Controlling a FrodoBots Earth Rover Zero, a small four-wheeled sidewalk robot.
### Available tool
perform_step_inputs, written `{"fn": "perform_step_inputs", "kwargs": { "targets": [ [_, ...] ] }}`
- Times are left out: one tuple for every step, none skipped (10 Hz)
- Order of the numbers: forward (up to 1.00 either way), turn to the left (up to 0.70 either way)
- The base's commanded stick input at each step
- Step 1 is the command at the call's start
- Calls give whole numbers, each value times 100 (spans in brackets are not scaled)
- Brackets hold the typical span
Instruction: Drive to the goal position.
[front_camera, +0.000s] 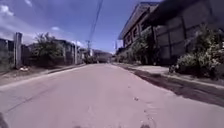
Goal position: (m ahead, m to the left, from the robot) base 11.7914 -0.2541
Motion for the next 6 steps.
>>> {"fn": "perform_step_inputs", "kwargs": {
  "targets": [
    [100,0],
    [100,0],
    [100,0],
    [100,0],
    [100,0],
    [100,0]
  ]
}}
